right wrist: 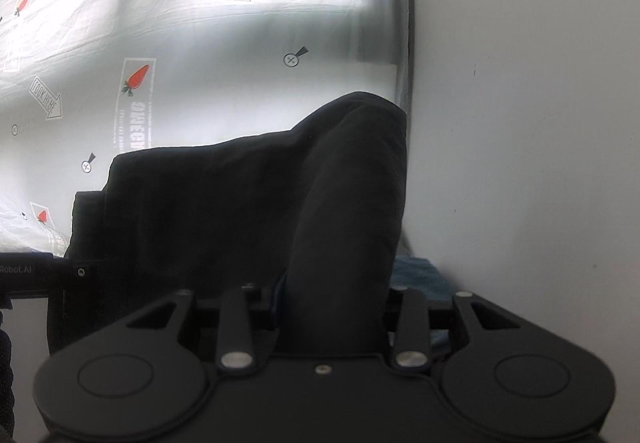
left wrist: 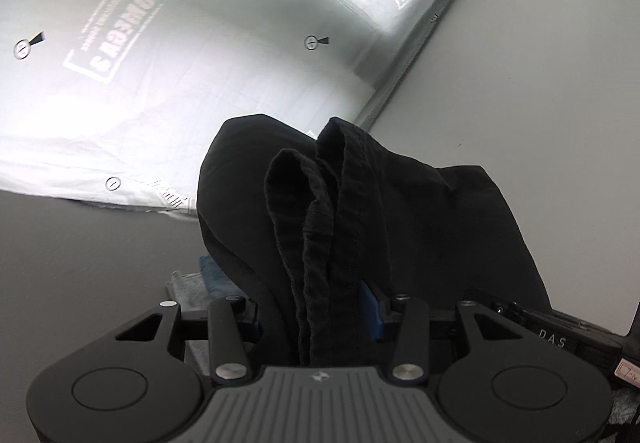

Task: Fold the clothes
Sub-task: 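Carry the trousers with both tools onto the folded jeans stack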

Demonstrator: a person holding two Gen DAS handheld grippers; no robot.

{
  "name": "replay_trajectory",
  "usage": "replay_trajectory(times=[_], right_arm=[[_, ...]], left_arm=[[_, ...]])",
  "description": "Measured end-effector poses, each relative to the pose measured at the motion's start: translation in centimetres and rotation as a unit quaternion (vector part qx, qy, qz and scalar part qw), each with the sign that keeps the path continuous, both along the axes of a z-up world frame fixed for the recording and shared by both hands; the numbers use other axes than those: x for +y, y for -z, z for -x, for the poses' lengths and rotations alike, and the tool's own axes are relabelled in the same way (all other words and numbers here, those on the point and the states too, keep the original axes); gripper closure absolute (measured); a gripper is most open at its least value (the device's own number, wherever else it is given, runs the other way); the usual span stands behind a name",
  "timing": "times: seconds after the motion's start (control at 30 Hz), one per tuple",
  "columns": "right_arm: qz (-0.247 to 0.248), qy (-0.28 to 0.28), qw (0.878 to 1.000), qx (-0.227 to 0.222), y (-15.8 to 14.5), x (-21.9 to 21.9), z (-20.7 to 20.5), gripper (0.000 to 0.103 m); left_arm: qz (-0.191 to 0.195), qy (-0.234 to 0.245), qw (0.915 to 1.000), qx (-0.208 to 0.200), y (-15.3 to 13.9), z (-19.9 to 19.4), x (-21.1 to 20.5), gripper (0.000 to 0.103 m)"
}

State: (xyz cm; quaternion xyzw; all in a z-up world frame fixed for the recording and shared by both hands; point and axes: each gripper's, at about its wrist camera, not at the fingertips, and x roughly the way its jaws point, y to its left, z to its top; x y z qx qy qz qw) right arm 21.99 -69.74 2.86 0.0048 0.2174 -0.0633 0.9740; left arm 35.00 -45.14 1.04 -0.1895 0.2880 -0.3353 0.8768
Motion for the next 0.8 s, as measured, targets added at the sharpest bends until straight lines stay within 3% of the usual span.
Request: replay_trajectory(times=[0.13, 0.23, 0.3, 0.37, 0.4, 0.47, 0.5, 0.53, 0.6, 0.67, 0.73, 0.8], right_arm=[[0.018, -0.009, 1.0, -0.015, -0.4, -5.6, -3.4, 0.063], [0.016, -0.01, 1.0, -0.007, 1.2, -9.1, -7.1, 0.059], [0.011, -0.012, 1.0, 0.013, 3.5, -11.5, -10.4, 0.052], [0.018, -0.005, 0.998, 0.064, 6.6, -13.3, -13.9, 0.047], [0.033, 0.005, 0.996, 0.088, 7.9, -13.5, -15.3, 0.047], [0.088, 0.023, 0.99, 0.111, 10.1, -13.3, -17.2, 0.046], [0.124, 0.023, 0.986, 0.109, 10.7, -12.9, -17.7, 0.041], [0.16, 0.024, 0.981, 0.106, 11.3, -12.5, -18.1, 0.037], [0.199, 0.004, 0.977, 0.083, 11.5, -11.7, -18.4, 0.037], [0.176, -0.039, 0.983, 0.043, 11.0, -11.7, -18.4, 0.037], [0.112, -0.079, 0.991, 0.011, 10.7, -12.2, -19.6, 0.035], [0.068, -0.093, 0.993, 0.007, 10.8, -12.9, -22.3, 0.03]], left_arm=[[-0.008, 0.011, 0.9998, -0.013, -0.1, -2.9, -5.3, 0.057], [-0.03, 0.012, 0.9994, -0.008, 1.5, -6.1, -8.8, 0.057], [-0.054, 0.011, 0.9984, 0.015, 4.2, -9.1, -10.5, 0.054], [-0.086, 0.002, 0.9953, 0.045, 7.2, -12.0, -11.7, 0.052], [-0.105, -0.006, 0.9924, 0.063, 8.7, -13.4, -12.1, 0.052], [-0.141, -0.054, 0.9868, 0.057, 10.1, -14.7, -11.1, 0.051], [-0.158, -0.078, 0.9828, 0.054, 10.7, -15.3, -10.5, 0.039], [-0.149, -0.103, 0.9824, 0.046, 10.4, -15.5, -9.9, 0.028], [-0.129, -0.151, 0.9796, 0.031, 9.7, -15.8, -8.6, 0.026], [-0.107, -0.16, 0.9811, 0.011, 8.4, -16.2, -8.8, 0.025], [-0.092, -0.147, 0.9846, -0.023, 7.1, -16.5, -11.1, 0.017], [-0.072, -0.13, 0.9874, -0.054, 6.2, -16.9, -13.9, 0.01]])
